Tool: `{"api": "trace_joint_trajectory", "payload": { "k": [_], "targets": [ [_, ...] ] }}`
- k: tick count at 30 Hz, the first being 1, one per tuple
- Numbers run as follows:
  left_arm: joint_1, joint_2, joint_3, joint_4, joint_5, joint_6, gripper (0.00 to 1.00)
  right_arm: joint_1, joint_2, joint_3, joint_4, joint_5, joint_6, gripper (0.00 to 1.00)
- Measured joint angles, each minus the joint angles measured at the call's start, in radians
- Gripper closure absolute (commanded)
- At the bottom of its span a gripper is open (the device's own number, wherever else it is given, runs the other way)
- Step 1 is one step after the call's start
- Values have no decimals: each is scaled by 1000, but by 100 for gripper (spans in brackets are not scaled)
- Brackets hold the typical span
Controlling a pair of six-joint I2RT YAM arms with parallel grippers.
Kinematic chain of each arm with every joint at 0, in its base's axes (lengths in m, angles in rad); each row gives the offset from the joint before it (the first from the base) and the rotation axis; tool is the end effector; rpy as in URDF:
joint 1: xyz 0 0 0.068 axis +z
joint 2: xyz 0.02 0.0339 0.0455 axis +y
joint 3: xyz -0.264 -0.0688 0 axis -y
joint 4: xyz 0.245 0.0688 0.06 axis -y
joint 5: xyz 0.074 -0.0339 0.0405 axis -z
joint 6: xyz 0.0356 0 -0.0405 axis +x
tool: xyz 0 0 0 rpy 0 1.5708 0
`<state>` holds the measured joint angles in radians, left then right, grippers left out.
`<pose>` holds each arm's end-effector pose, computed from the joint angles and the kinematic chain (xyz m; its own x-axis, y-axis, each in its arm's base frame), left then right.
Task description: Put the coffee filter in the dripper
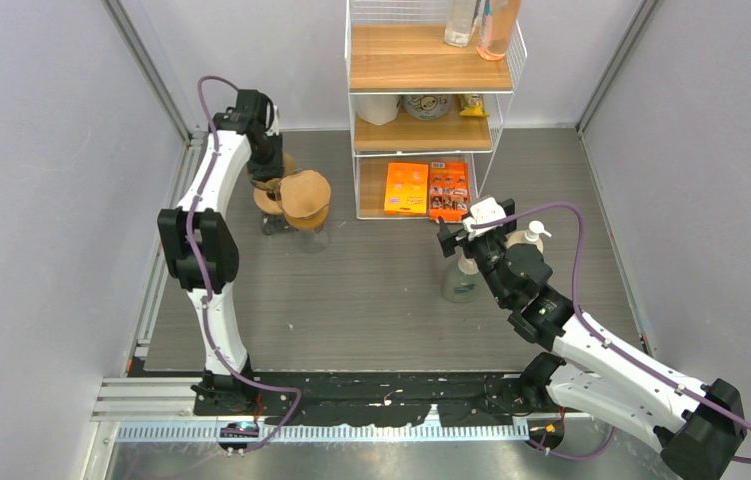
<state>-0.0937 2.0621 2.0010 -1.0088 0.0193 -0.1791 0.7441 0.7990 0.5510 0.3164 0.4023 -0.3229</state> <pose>0.4434 -0.0424 0.2951 -0.8776 -0.0964 -0.4695 -0.0544 0.9933 -0.1022 0.1526 0.1216 0.3080 0.1543 -0.2549 -0.9546 -0.3025 0.9076 -0.2912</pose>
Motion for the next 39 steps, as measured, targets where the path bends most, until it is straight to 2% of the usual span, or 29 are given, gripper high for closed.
{"api": "trace_joint_trajectory", "payload": {
  "k": [7, 13, 15, 17, 19, 20, 21, 27, 30, 35, 39],
  "targets": [
    [0, -66, 11, -3, -4, -1, 66, 0, 0, 0, -1, 0, 0, 4],
    [0, -159, 24, 2, -16, -4, 55, 0, -10, 0, 3, 4, 19, 5],
    [0, -210, 20, 10, -23, -5, 46, 0, -29, 0, 11, 17, 36, 5],
    [0, -287, -23, 49, -35, -8, 32, -3, -48, 0, 25, 48, 56, 5],
    [0, -401, -116, 102, -49, -19, 15, -14, -59, 0, 35, 93, 88, 5],
    [0, -474, -178, 131, -58, -23, 3, -29, -61, 0, 37, 127, 114, 5],
    [0, -550, -242, 163, -72, -25, 1, -51, -60, 2, 35, 155, 136, 5],
    [-1, -1010, -691, 410, -269, -58, 0, -229, -51, 28, -54, 340, 254, 5],
    [0, -1167, -899, 484, -376, -102, 0, -320, -65, 34, -117, 411, 321, 5],
    [2, -1352, -1180, 541, -480, -193, 0, -447, -136, 34, -199, 504, 436, 5],
    [4, -1395, -1242, 549, -511, -221, 0, -465, -179, 27, -220, 550, 491, 5]
  ]
}}
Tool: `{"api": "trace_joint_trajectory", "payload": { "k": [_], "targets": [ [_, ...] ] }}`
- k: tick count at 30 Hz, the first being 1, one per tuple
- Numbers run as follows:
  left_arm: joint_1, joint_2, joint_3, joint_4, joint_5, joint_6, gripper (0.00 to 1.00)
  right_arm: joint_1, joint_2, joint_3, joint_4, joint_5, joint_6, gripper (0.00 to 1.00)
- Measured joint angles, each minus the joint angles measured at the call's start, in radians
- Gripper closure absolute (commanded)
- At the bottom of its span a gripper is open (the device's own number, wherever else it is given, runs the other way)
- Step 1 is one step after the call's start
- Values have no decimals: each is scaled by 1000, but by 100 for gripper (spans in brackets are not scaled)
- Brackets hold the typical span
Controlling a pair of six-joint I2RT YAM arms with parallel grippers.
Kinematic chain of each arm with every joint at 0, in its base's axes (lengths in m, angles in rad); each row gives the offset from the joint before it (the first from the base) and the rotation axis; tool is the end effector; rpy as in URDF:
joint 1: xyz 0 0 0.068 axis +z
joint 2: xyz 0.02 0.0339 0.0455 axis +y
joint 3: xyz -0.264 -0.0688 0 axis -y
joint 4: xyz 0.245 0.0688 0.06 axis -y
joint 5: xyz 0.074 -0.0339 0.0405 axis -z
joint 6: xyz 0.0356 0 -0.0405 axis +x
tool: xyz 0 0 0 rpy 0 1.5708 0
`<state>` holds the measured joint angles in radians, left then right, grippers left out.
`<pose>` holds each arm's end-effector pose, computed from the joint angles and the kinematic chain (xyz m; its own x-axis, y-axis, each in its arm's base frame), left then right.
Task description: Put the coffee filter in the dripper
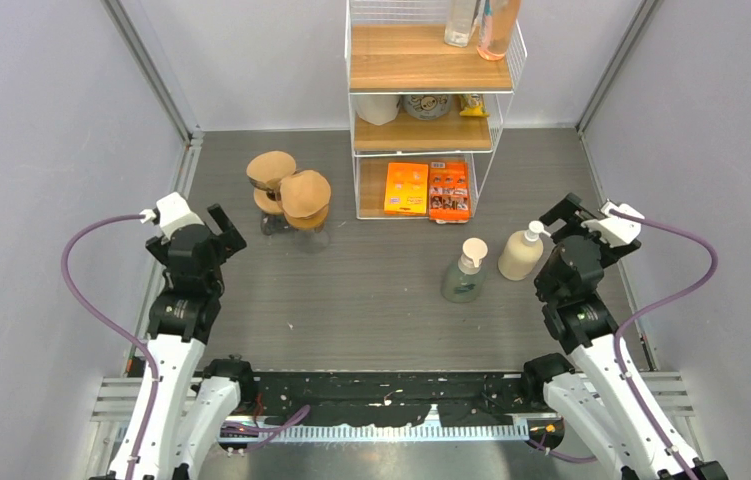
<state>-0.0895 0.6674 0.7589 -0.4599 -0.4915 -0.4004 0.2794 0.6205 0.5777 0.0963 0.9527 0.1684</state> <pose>0.1504 0.0034 0.3211 -0.1901 -0.3280 -0.9254 -0.4711 0.8574 -0.2071 0.1493 0.0127 0.3215 0.1550 0.1455 -0.9771 0.6050 0.7679 0.2103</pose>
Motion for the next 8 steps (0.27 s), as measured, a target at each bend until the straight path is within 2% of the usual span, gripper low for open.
{"api": "trace_joint_trajectory", "payload": {
  "k": [8],
  "targets": [
    [0, -22, 15, 26, -22, -19, 0, 0, -8, -8, -19, 3, 31, 5]
  ]
}}
